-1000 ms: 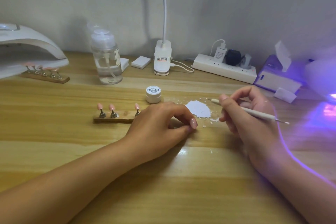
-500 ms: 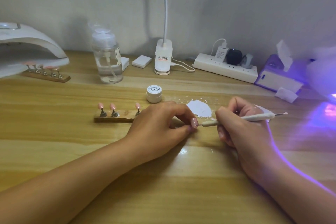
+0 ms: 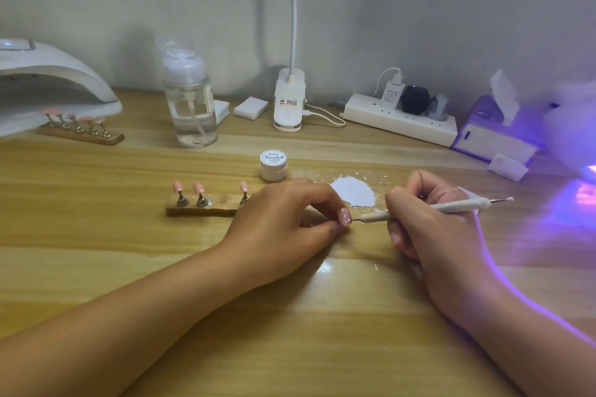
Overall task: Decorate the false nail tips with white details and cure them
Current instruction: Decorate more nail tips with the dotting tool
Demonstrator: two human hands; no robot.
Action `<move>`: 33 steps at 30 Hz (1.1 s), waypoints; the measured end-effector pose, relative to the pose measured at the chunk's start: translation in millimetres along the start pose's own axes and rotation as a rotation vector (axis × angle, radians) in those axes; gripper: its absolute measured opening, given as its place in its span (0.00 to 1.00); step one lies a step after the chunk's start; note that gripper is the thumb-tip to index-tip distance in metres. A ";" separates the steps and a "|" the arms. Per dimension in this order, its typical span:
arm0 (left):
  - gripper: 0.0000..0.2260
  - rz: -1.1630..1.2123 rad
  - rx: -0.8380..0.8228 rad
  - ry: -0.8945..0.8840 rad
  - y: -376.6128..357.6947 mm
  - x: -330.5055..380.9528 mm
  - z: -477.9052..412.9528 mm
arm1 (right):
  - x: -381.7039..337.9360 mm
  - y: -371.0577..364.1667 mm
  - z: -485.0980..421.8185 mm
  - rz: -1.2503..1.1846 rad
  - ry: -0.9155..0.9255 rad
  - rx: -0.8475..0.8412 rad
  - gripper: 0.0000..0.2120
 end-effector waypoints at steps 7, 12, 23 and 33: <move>0.04 0.000 -0.001 0.002 0.0 -0.1 0.3 | -1.8 0.6 0.6 -0.020 -0.003 0.011 0.12; 0.07 0.017 0.003 0.001 0.4 1.2 0.3 | -3.5 12.7 -2.2 -0.171 -0.024 0.113 0.18; 0.10 0.069 0.077 -0.084 7.9 13.4 0.8 | -0.1 31.8 -16.7 -0.126 -0.021 0.248 0.15; 0.09 0.014 0.049 -0.104 5.5 14.7 2.2 | -4.1 25.0 -17.9 0.203 0.118 0.135 0.10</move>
Point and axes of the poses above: each hand's wrist, its own z-axis away from the middle knuckle, its own y-axis out of the back of the hand, x = y × z, the point moved 10 cm from there along -z, towards the middle knuckle, and after that the axes turned 12 degrees about x, right-handed, at the moved point
